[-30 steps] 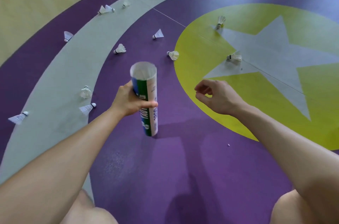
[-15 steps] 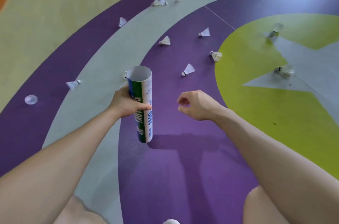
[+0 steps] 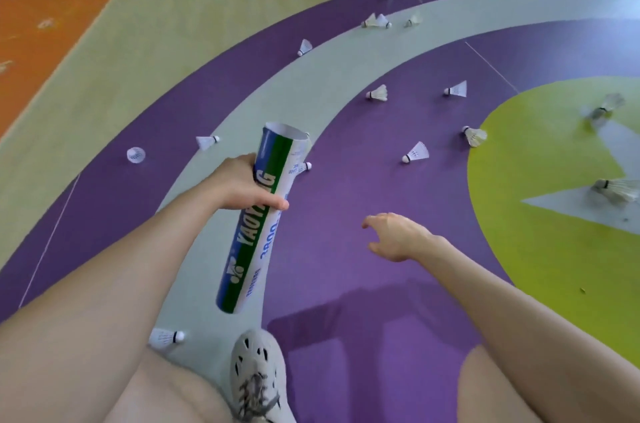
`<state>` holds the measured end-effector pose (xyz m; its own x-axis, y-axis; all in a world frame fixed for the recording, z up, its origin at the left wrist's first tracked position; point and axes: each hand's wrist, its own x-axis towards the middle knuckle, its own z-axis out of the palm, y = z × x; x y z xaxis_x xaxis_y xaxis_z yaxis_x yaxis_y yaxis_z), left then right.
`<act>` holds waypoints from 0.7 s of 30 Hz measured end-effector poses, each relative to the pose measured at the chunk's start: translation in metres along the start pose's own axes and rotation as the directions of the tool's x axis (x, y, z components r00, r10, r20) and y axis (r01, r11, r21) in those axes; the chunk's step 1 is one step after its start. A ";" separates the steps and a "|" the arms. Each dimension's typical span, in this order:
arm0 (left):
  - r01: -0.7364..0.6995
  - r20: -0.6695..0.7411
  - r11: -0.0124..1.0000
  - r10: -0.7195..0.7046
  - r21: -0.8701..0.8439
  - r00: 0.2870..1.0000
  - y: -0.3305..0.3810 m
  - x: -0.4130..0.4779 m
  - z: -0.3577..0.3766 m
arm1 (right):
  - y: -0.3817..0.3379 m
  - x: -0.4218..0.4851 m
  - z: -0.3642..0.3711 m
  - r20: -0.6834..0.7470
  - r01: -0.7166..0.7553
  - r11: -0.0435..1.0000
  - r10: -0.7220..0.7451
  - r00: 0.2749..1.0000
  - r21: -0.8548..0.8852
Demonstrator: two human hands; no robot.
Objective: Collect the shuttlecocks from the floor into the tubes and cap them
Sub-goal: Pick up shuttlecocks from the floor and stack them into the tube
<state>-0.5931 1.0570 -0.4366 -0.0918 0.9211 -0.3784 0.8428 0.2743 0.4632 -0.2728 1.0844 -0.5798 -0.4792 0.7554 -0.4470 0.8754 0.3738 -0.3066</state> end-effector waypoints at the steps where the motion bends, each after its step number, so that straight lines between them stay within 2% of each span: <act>1: -0.005 0.030 1.000 0.005 0.013 1.000 -0.010 0.004 -0.002 | -0.002 0.009 0.001 0.009 -0.009 1.000 0.009 1.000 -0.011; 4: -0.063 0.057 0.998 0.061 0.026 0.997 -0.027 0.038 -0.020 | -0.017 0.043 0.000 0.004 -0.044 0.999 0.044 0.999 -0.005; 10: -0.088 0.046 0.996 0.088 -0.004 0.995 -0.067 0.151 -0.052 | -0.058 0.141 -0.022 -0.110 -0.046 0.998 0.050 0.993 0.045; 17: -0.109 0.038 0.991 0.112 -0.075 0.993 -0.096 0.247 -0.033 | -0.076 0.242 -0.048 -0.218 -0.106 0.990 0.124 0.968 0.090; 21: -0.077 0.010 0.997 0.077 -0.014 0.997 -0.123 0.266 -0.020 | -0.084 0.295 -0.056 -0.247 -0.154 0.974 0.192 0.950 0.164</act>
<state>-0.7318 1.2741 -0.5777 -0.0213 0.9366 -0.3498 0.8398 0.2066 0.5021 -0.4837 1.3059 -0.6390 -0.2714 0.9221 -0.2758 0.9161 0.1596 -0.3679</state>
